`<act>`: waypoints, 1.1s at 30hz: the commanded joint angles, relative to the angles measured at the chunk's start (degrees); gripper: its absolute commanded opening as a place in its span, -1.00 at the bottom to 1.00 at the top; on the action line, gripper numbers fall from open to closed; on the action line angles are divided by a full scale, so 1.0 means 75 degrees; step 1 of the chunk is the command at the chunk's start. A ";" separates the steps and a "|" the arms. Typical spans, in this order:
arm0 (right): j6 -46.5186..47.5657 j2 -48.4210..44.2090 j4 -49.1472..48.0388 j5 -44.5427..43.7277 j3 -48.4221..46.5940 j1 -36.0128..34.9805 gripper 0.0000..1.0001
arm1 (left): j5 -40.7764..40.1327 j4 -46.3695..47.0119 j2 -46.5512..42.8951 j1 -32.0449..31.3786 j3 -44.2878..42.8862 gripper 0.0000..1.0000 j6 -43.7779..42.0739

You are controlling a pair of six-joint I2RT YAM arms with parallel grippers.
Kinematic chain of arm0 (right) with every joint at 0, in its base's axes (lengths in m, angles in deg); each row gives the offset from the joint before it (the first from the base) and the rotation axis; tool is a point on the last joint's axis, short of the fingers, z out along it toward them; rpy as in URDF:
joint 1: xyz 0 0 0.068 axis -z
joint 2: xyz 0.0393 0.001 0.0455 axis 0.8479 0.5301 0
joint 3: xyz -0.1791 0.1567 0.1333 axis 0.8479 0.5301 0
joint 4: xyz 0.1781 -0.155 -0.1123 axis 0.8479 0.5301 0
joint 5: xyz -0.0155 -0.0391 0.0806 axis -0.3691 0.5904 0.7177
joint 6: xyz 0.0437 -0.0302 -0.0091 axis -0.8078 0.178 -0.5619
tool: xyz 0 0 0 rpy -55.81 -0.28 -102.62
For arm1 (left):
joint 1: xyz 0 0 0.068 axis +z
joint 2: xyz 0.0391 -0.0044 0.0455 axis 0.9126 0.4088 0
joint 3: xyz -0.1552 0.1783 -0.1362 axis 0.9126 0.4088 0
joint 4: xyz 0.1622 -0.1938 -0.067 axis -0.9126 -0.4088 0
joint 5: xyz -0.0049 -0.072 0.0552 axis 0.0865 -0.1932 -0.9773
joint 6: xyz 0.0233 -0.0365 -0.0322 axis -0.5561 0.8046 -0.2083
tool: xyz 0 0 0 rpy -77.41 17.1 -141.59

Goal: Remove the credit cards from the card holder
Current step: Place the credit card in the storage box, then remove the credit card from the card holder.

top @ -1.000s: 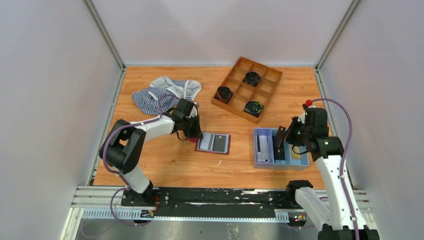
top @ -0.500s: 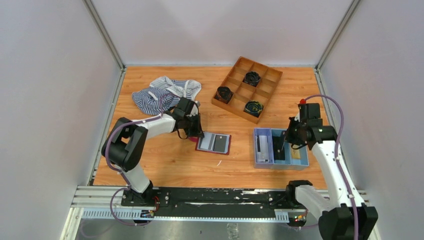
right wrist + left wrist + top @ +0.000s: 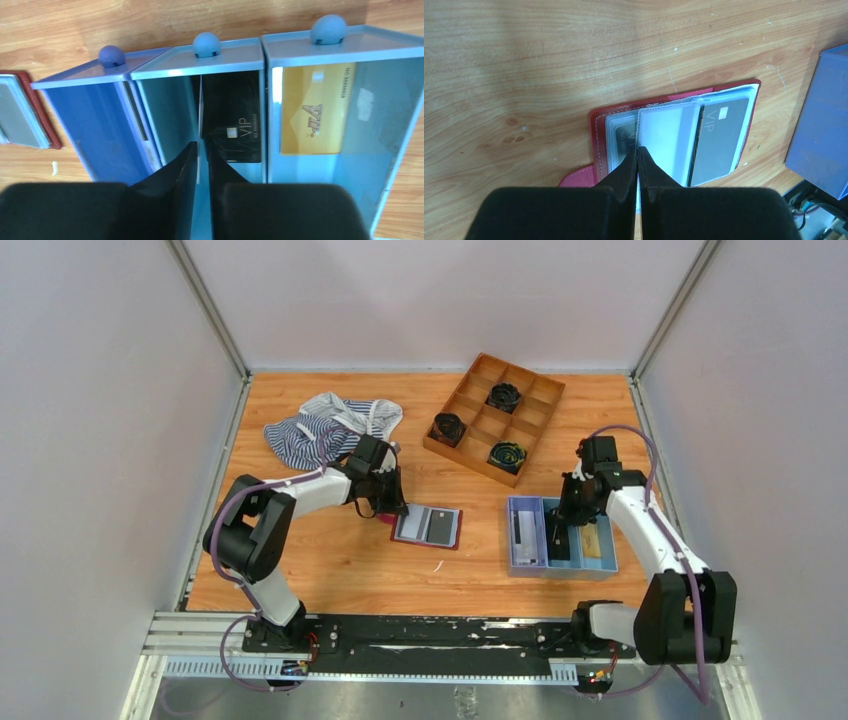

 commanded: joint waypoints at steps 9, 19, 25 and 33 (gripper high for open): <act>-0.0142 -0.0950 0.0348 -0.0896 -0.0709 0.0122 0.33 | -0.0188 -0.0231 0.0086 0.0005 -0.0050 -1.00 -0.0140; -0.1860 -0.0927 -0.1228 -0.0073 -0.0972 -0.2960 0.17 | -0.0360 -0.0562 -0.1098 0.0005 -0.0107 -0.69 -0.0491; -0.3171 0.0623 -0.3715 0.0899 -0.0132 -0.4156 -0.01 | 0.0315 -0.0386 -0.1602 -0.0190 -0.0060 -0.25 -0.0315; -0.3702 0.2153 -0.4819 0.1267 0.0017 -0.4243 -0.46 | 0.1531 0.1526 -0.1193 -0.0428 0.0765 -0.26 0.1443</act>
